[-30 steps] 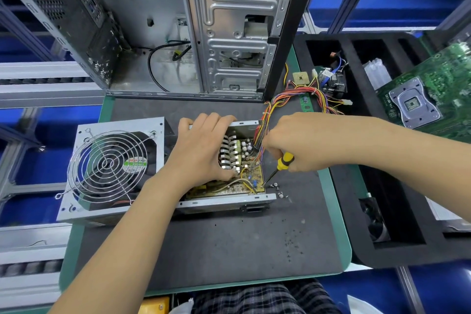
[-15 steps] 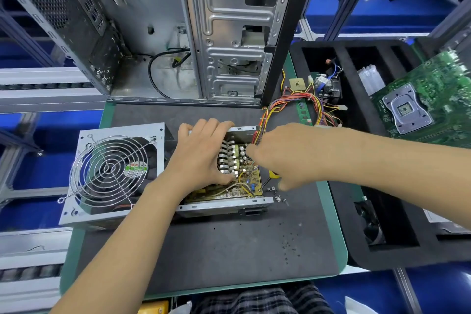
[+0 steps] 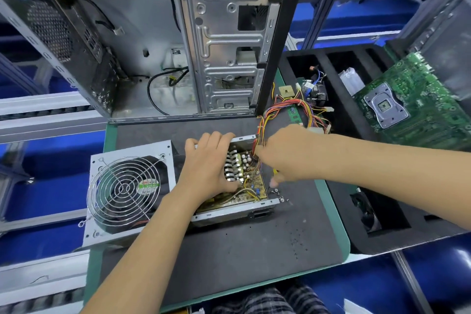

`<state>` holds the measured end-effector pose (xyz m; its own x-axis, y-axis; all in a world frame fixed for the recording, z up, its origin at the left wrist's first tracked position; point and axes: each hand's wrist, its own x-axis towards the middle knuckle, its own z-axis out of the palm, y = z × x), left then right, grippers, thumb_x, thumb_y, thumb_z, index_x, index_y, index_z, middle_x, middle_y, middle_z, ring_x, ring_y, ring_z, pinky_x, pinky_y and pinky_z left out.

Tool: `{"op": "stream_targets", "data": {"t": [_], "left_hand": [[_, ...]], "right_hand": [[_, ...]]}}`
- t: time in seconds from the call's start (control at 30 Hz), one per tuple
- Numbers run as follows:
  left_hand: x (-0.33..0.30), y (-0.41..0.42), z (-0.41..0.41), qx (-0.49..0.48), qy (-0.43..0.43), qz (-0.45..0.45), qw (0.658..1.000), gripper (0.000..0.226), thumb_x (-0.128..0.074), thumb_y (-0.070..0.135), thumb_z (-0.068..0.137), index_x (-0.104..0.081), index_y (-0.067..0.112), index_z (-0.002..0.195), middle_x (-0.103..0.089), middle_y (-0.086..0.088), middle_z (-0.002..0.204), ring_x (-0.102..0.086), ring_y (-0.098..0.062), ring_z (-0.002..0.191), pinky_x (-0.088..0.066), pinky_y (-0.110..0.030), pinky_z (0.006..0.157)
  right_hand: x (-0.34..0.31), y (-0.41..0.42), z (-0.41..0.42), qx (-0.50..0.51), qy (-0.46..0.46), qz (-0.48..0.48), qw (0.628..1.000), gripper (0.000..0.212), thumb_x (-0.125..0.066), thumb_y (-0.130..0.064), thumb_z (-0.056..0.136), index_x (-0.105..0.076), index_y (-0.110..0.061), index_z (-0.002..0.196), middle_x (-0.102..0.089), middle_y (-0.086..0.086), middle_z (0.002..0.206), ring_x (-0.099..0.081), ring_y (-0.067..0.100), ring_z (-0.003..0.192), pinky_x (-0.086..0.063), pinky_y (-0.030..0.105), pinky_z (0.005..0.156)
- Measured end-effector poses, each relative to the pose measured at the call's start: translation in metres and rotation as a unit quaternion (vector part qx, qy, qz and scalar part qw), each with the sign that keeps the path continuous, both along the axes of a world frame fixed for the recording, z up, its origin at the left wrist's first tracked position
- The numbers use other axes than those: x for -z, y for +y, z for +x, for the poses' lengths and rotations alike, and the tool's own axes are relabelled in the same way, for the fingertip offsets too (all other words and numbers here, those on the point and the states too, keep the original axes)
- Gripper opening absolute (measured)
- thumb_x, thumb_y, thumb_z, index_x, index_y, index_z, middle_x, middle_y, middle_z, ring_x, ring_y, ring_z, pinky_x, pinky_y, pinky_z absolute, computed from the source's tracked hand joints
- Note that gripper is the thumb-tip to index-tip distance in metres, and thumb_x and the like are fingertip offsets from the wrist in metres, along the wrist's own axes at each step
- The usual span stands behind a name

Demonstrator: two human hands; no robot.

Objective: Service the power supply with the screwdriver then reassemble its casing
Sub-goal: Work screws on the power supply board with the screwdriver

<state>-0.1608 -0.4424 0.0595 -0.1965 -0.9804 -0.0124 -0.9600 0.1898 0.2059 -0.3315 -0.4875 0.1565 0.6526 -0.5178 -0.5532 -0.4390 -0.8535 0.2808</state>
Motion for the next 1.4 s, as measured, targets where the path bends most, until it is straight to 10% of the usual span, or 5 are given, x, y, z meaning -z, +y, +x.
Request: {"op": "stream_targets", "data": {"t": [0.37,0.63,1.0,1.23,1.4], "left_hand": [[0.002,-0.001,0.0,0.003,0.003,-0.011,1.0,0.101,-0.077,0.06,0.057,-0.034,0.024,0.14,-0.044,0.006,0.119,-0.04,-0.019,0.113,-0.022,-0.038,0.089],[0.003,-0.001,0.0,0.0,-0.003,-0.019,1.0,0.099,-0.074,0.061,0.057,-0.035,0.025,0.141,-0.046,0.006,0.119,-0.041,-0.019,0.114,-0.023,-0.038,0.089],[0.001,-0.001,-0.001,-0.01,-0.007,-0.005,1.0,0.099,-0.074,0.062,0.057,-0.035,0.026,0.14,-0.045,0.007,0.119,-0.041,-0.018,0.113,-0.022,-0.037,0.088],[0.002,0.0,-0.001,-0.013,-0.018,-0.004,1.0,0.1,-0.074,0.065,0.058,-0.034,0.025,0.141,-0.045,0.007,0.12,-0.042,-0.018,0.113,-0.022,-0.038,0.089],[0.003,0.0,-0.001,-0.01,-0.011,-0.007,1.0,0.099,-0.075,0.064,0.057,-0.035,0.025,0.139,-0.045,0.007,0.118,-0.042,-0.017,0.111,-0.021,-0.037,0.087]], "right_hand": [[-0.009,0.004,-0.007,-0.02,0.014,-0.047,0.999,0.027,-0.053,-0.013,0.089,-0.036,-0.011,0.068,-0.048,0.003,0.068,-0.041,0.022,0.056,-0.018,0.023,0.044],[-0.01,0.013,-0.003,0.038,0.015,0.007,0.999,0.032,-0.06,-0.017,0.087,-0.05,-0.007,0.116,-0.052,0.004,0.081,-0.052,0.027,0.072,-0.03,0.025,0.049],[-0.018,0.011,0.004,-0.06,0.029,-0.052,0.996,0.039,-0.049,-0.001,0.087,-0.022,-0.014,0.062,-0.031,-0.001,0.063,-0.036,0.016,0.055,-0.023,0.024,0.046],[-0.012,0.011,-0.004,-0.014,0.059,0.031,0.998,0.027,-0.059,-0.019,0.09,-0.054,-0.007,0.114,-0.057,0.003,0.088,-0.056,0.023,0.073,-0.031,0.029,0.05],[-0.012,0.006,-0.005,-0.037,0.025,-0.001,0.999,0.013,-0.059,-0.009,0.083,-0.051,-0.011,0.093,-0.051,0.007,0.103,-0.04,0.018,0.057,-0.02,0.027,0.043]]}}
